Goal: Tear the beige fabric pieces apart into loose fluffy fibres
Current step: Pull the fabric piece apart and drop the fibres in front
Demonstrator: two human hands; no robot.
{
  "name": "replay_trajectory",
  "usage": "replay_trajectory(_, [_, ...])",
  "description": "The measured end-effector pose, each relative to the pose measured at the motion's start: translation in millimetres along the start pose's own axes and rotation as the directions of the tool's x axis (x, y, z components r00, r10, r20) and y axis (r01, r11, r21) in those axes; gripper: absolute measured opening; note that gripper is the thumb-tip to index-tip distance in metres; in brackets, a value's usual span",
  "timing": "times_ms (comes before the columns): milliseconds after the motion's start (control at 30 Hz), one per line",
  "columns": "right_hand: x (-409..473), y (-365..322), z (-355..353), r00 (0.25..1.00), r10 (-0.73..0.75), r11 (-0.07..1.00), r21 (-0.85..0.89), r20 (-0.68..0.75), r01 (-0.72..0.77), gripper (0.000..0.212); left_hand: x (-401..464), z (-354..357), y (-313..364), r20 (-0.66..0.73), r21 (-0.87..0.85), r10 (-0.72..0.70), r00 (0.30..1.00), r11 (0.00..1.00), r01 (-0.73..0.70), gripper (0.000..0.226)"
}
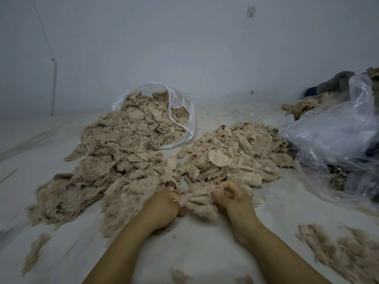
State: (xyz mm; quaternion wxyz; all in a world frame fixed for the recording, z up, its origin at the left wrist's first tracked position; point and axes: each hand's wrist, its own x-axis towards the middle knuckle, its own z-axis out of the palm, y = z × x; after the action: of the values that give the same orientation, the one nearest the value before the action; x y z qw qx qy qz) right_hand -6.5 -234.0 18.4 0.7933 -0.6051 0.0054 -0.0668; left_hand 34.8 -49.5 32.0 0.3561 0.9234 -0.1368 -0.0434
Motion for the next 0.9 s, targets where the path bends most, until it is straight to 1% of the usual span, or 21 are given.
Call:
replay_trajectory(33, [-0.1, 0.3, 0.2, 1.000, 0.020, 1.000, 0.011, 0.013, -0.020, 0.017, -2.7, -3.3, 2.5, 0.087, -0.020, 0.006, 0.996, 1.000, -0.004, 0.014])
replay_trajectory(67, [-0.5, 0.8, 1.1, 0.999, 0.034, 0.999, 0.012, 0.028, -0.034, 0.014, -5.0, -5.7, 5.2, 0.157, -0.093, 0.025, 0.987, 0.996, -0.010, 0.023])
replay_trajectory(100, [-1.0, 0.9, 2.3, 0.998, 0.041, 0.999, 0.009, 0.041, -0.041, 0.012, -6.5, -7.7, 7.4, 0.198, -0.237, 0.056, 0.979, 0.971, -0.007, 0.037])
replay_trajectory(133, [-1.3, 1.0, 3.1, 0.998, 0.043, 0.999, 0.012, 0.051, -0.044, 0.011, -6.8, -8.6, 10.1, 0.200, -0.389, 0.062, 0.978, 0.921, 0.021, 0.045])
replay_trajectory(167, [-1.8, 0.9, 3.9, 0.997, 0.044, 0.999, 0.014, 0.058, -0.045, 0.011, -6.7, -7.3, 12.6, 0.175, -0.494, 0.070, 0.982, 0.869, 0.026, 0.043])
replay_trajectory(200, [-2.2, 0.9, 4.8, 0.997, 0.043, 0.999, 0.013, 0.057, -0.043, 0.012, -5.7, -4.3, 14.6, 0.136, -0.538, 0.081, 0.987, 0.843, 0.005, 0.037])
replay_trajectory(233, [-2.3, 1.1, 4.9, 0.998, 0.041, 0.999, 0.013, 0.043, -0.042, 0.012, -5.3, 0.9, 16.2, 0.082, -0.489, 0.090, 0.993, 0.872, -0.038, 0.031])
replay_trajectory(267, [-1.8, 1.9, 4.5, 0.999, 0.041, 0.999, 0.014, 0.020, -0.042, 0.013, -4.2, 7.6, 17.3, 0.031, -0.434, 0.103, 0.994, 0.897, -0.079, 0.020])
replay_trajectory(300, [-1.1, 2.6, 4.0, 0.999, 0.047, 0.999, 0.022, -0.006, -0.047, 0.014, -4.8, 13.1, 18.6, -0.008, -0.417, 0.108, 0.994, 0.903, -0.101, 0.008])
replay_trajectory(333, [-0.8, 2.5, 3.5, 0.998, 0.059, 0.997, 0.041, -0.021, -0.058, 0.015, -4.9, 17.3, 18.9, -0.042, -0.451, 0.094, 0.995, 0.887, -0.103, 0.006])
replay_trajectory(400, [-1.0, 1.5, 2.2, 0.996, 0.083, 0.994, 0.066, 0.012, -0.084, 0.012, -5.1, 20.7, 18.3, -0.079, -0.528, 0.073, 0.994, 0.843, -0.104, 0.014])
replay_trajectory(433, [-1.2, 1.0, 1.6, 0.994, 0.093, 0.994, 0.052, 0.057, -0.096, 0.012, -5.9, 20.9, 18.2, -0.074, -0.532, 0.084, 0.994, 0.839, -0.111, 0.015])
replay_trajectory(500, [-3.5, 0.4, 2.1, 0.984, 0.110, 0.994, -0.045, 0.139, -0.104, 0.023, -7.8, 22.4, 17.7, -0.026, -0.520, 0.131, 0.991, 0.845, -0.126, 0.014])
replay_trajectory(567, [-5.7, 0.2, 5.7, 0.986, 0.078, 0.992, -0.113, 0.148, -0.061, 0.021, -9.3, 24.2, 16.9, -0.012, -0.532, 0.165, 0.986, 0.834, -0.146, 0.016])
replay_trajectory(600, [-5.5, -0.3, 7.1, 0.992, 0.055, 0.993, -0.108, 0.117, -0.043, 0.018, -8.7, 24.3, 15.4, -0.014, -0.549, 0.163, 0.987, 0.823, -0.144, 0.018])
replay_trajectory(700, [0.5, -1.7, 1.4, 0.997, 0.017, 0.999, 0.040, -0.069, -0.014, 0.019, -8.8, 17.0, 10.4, 0.015, -0.575, 0.126, 0.992, 0.813, -0.094, 0.023])
replay_trajectory(733, [2.0, -3.8, -1.8, 0.995, 0.012, 0.998, 0.061, -0.101, -0.006, 0.018, -8.4, 15.4, 8.2, 0.007, -0.567, 0.110, 0.994, 0.819, -0.087, 0.023])
replay_trajectory(800, [2.2, -4.4, -4.0, 0.997, 0.015, 0.999, 0.037, -0.080, -0.012, 0.013, -9.9, 14.8, 8.5, -0.028, -0.557, 0.093, 0.995, 0.826, -0.093, 0.019])
replay_trajectory(833, [1.4, -2.7, -2.6, 0.998, 0.025, 0.999, 0.036, -0.050, -0.023, 0.012, -12.2, 15.2, 11.5, -0.029, -0.578, 0.104, 0.994, 0.810, -0.101, 0.017])
replay_trajectory(900, [-1.0, 0.2, 3.0, 0.998, 0.059, 0.996, 0.061, -0.002, -0.058, 0.010, -15.0, 19.1, 16.5, 0.006, -0.616, 0.161, 0.987, 0.778, -0.123, 0.023])
